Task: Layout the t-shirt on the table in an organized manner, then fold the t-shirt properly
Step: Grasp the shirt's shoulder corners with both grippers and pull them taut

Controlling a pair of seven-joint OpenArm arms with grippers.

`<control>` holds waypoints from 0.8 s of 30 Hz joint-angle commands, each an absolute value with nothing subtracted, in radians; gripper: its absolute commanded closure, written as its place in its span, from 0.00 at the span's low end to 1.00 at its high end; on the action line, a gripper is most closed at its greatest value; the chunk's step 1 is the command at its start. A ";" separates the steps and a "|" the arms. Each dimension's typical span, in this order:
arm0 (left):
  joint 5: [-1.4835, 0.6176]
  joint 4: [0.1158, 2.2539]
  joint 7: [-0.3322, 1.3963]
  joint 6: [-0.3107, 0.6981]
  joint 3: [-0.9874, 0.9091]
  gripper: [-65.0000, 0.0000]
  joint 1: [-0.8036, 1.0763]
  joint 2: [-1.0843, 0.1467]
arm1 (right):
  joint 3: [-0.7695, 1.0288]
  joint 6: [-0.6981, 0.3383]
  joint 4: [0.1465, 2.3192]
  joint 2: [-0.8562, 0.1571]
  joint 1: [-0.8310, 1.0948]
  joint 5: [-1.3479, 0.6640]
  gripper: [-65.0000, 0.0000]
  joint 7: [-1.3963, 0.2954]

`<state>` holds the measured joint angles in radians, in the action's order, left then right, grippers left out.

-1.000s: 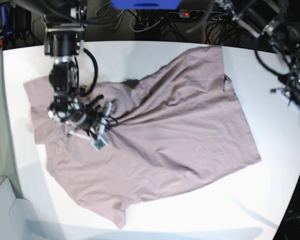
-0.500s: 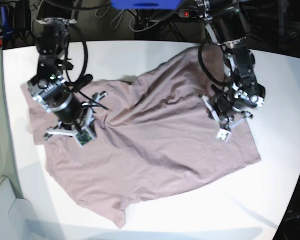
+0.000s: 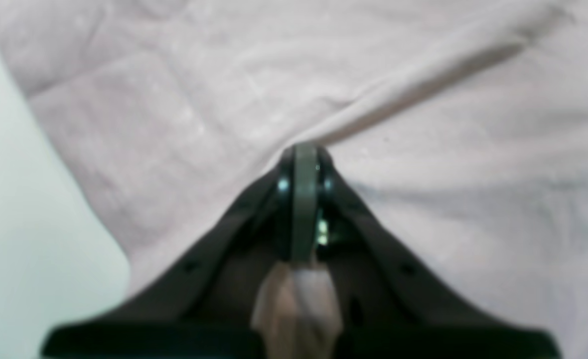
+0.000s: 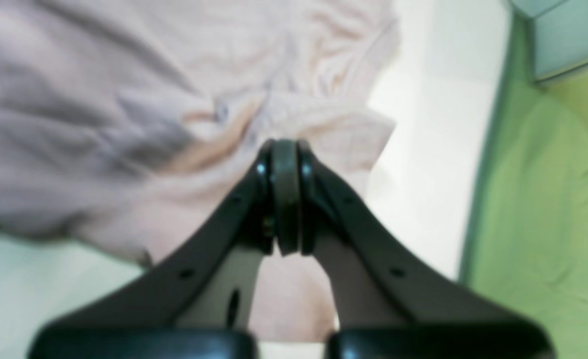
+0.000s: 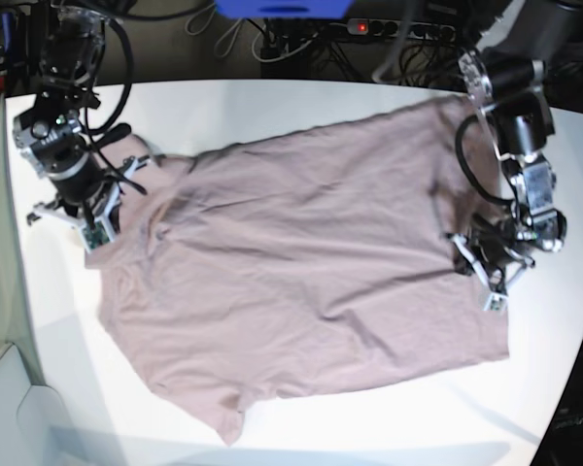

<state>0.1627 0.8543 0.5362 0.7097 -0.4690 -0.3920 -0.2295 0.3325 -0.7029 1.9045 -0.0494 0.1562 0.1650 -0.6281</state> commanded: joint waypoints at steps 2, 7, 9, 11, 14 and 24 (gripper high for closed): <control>0.188 0.797 0.504 0.698 -0.467 1.00 -0.478 -0.265 | 0.335 -0.698 1.922 -0.058 0.173 0.156 1.00 -0.607; 0.188 0.648 0.415 0.698 -0.466 1.00 -0.630 -0.328 | 0.332 -0.698 1.919 -0.054 0.214 0.156 1.00 -0.607; 0.186 0.641 0.417 0.698 -0.466 1.00 -0.664 -0.343 | 0.329 -0.698 1.917 -0.053 0.219 0.156 1.00 -0.607; 0.179 0.661 0.429 0.698 -0.467 1.00 -0.667 -0.344 | 0.329 -0.698 1.894 -0.051 0.216 0.154 1.00 -0.607; 0.179 0.766 0.541 0.698 -0.467 1.00 -0.653 -0.337 | 0.334 -0.698 1.791 -0.051 0.174 0.154 1.00 -0.607; 0.177 1.152 0.682 0.698 -0.467 1.00 -0.427 -0.254 | 0.328 -0.698 1.695 -0.036 0.251 0.154 1.00 -0.605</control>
<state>0.1833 1.1343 0.6987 0.7029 -0.4652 -0.3946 -0.2443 0.3279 -0.6987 1.6825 -0.0376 0.2550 0.1532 -0.6033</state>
